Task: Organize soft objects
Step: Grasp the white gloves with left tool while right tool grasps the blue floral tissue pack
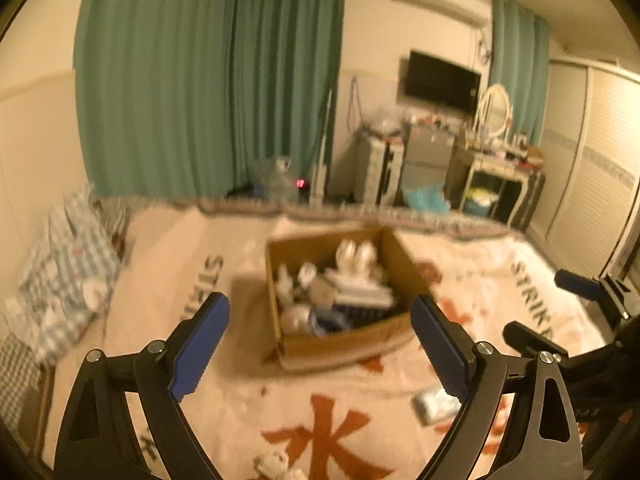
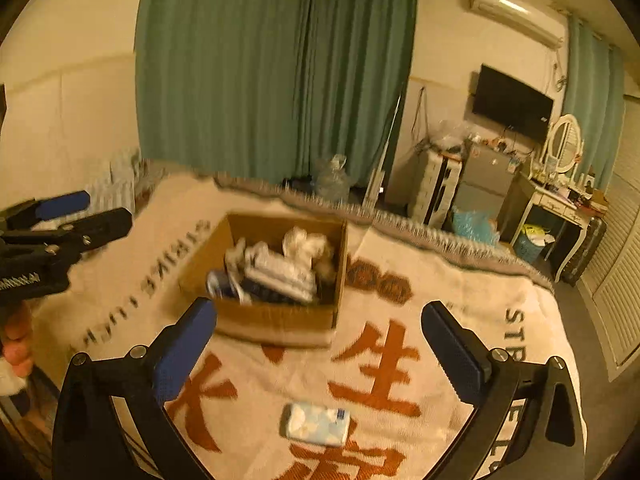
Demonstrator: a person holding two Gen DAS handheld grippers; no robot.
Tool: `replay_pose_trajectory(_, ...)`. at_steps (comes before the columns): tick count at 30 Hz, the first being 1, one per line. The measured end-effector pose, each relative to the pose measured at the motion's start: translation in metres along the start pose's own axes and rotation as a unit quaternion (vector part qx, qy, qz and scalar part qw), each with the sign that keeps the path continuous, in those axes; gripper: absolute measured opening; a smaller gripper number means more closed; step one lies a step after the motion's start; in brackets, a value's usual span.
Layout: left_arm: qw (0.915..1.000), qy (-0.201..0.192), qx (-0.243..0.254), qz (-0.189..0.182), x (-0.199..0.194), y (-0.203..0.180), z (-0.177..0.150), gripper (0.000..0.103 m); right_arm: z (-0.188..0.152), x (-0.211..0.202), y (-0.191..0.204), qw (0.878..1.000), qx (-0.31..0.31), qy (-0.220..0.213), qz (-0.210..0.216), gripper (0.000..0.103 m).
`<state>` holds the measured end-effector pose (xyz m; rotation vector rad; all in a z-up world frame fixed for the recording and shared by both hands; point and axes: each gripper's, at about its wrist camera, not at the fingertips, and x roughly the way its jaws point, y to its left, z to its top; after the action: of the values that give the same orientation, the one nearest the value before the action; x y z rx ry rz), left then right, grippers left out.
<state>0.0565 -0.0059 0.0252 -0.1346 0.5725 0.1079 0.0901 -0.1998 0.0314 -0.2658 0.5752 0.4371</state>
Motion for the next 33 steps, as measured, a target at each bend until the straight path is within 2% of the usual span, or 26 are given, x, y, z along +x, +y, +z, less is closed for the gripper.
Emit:
replay_pose_trajectory(6, 0.9979, 0.054, -0.009, 0.035, 0.036, 0.018, -0.047, 0.093, -0.048, 0.052, -0.016, 0.995, 0.048, 0.084, 0.012, 0.103)
replay_pose_trajectory(12, 0.9892, 0.130, -0.029, 0.062, 0.073, 0.032, -0.094, 0.093, -0.091, 0.093, -0.025, 0.985, 0.079, 0.150, 0.015, 0.103)
replay_pose_trajectory(15, 0.9853, 0.159, -0.025, 0.057, 0.081, 0.034, -0.114, 0.093, -0.112, 0.111, -0.021, 0.980, 0.084, 0.180, 0.021, 0.103)
replay_pose_trajectory(18, 0.9797, 0.186, -0.025, 0.071, 0.086, 0.036, -0.135, 0.093, -0.128, 0.126, -0.015, 0.975, 0.083, 0.204, 0.029, 0.103)
replay_pose_trajectory(21, 0.9706, 0.232, -0.024, 0.060, 0.096, 0.036, -0.157, 0.093, -0.138, 0.137, -0.012, 0.970, 0.089, 0.223, 0.031, 0.103)
replay_pose_trajectory(25, 0.9617, 0.269, -0.028, 0.046, 0.104, 0.035, -0.181, 0.092, -0.145, 0.148, -0.007, 0.968, 0.084, 0.237, 0.030, 0.103)
replay_pose_trajectory(30, 0.9620, 0.269, -0.011, 0.042, 0.104, 0.032, -0.189, 0.091, -0.146, 0.149, -0.004, 0.968, 0.073, 0.240, 0.027, 0.090)
replay_pose_trajectory(32, 0.9615, 0.272, -0.017, 0.037, 0.101, 0.035, -0.189, 0.083, -0.145, 0.148, -0.005, 0.968, 0.072, 0.240, 0.023, 0.073)
replay_pose_trajectory(33, 0.9607, 0.275, -0.016, 0.037, 0.102, 0.037, -0.187, 0.075, -0.144, 0.149, -0.005, 0.968, 0.073, 0.240, 0.023, 0.073)
